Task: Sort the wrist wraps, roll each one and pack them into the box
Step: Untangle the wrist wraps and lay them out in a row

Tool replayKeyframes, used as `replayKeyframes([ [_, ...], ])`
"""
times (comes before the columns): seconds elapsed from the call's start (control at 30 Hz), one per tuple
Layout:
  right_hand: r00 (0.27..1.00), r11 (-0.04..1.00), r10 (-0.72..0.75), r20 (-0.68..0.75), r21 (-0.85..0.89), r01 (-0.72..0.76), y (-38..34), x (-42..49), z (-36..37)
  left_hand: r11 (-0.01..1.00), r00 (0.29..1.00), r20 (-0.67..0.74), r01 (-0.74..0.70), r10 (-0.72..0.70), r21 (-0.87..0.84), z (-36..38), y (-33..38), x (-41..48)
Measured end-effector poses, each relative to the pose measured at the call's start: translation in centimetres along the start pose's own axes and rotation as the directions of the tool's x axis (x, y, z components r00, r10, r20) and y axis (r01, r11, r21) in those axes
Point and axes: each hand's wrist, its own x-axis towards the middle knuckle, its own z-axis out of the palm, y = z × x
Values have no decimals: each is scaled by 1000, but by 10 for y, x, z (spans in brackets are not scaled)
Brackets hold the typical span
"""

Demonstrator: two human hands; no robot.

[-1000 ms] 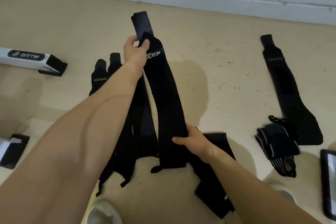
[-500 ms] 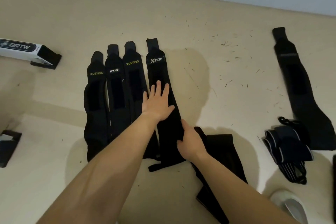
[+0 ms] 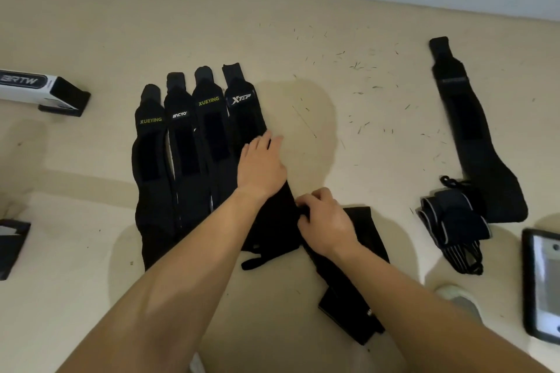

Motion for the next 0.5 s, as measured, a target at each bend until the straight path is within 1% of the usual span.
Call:
replayKeyframes([
  [0.03, 1000, 1000, 23, -1, 14, -23, 10, -5, -9, 998, 999, 13, -37, 38, -41, 0, 12, -9],
  [0.07, 999, 998, 54, 3, 15, -54, 23, -9, -18, 995, 996, 55, -68, 72, -75, 1, 25, -19],
  [0.13, 990, 990, 139, -6, 1, -139, 51, -19, -34, 987, 973, 197, -100, 123, -125, 4, 50, -35],
  [0.2, 973, 973, 229, -22, 18, -229, 79, -30, -46, 985, 933, 334, -90, 134, -144, 11, 71, -54],
  [0.27, 956, 954, 293, -15, 65, -291, 102, -45, -52, 988, 913, 393, -55, 108, -144, 21, 87, -74],
  [0.37, 930, 919, 355, 95, 146, -366, 121, -66, -47, 988, 906, 423, 37, 31, -153, 38, 98, -104],
  [0.43, 916, 912, 364, 168, 137, -388, 125, -78, -40, 974, 892, 451, 125, -27, -189, 50, 103, -122],
  [0.5, 914, 905, 355, 198, 172, -389, 123, -87, -36, 938, 868, 492, 227, -72, -262, 63, 108, -137],
])
